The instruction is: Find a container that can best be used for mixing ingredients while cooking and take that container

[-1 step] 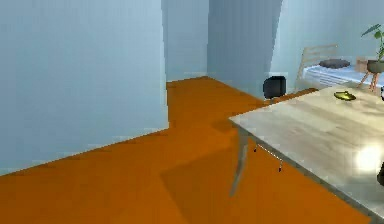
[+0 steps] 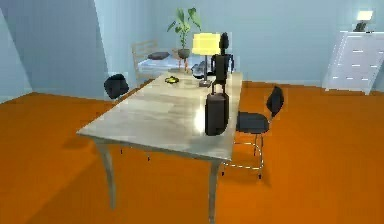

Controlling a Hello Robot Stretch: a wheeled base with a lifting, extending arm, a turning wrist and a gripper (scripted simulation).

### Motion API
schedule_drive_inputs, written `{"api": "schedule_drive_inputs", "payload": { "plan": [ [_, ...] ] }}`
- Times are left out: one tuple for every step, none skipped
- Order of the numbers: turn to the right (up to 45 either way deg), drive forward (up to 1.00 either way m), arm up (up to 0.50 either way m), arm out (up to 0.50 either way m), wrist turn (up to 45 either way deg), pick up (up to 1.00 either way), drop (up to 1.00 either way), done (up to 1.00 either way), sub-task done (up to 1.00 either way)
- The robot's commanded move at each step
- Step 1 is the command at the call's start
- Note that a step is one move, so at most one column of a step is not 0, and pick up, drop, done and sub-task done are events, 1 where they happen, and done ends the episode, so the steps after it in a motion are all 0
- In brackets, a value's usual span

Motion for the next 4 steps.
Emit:
{"api": "schedule_drive_inputs", "payload": {
  "plan": [
    [45.0, 0.0, 0.0, 0.0, 0.0, 0.0, 0.0, 0.0, 0.0],
    [3.0, 0.0, 0.0, 0.0, 0.0, 0.0, 0.0, 0.0, 0.0],
    [0.0, 0.65, 0.0, 0.0, 0.0, 0.0, 0.0, 0.0, 0.0],
    [0.0, 0.95, 0.0, 0.0, 0.0, 0.0, 0.0, 0.0, 0.0]
  ]
}}
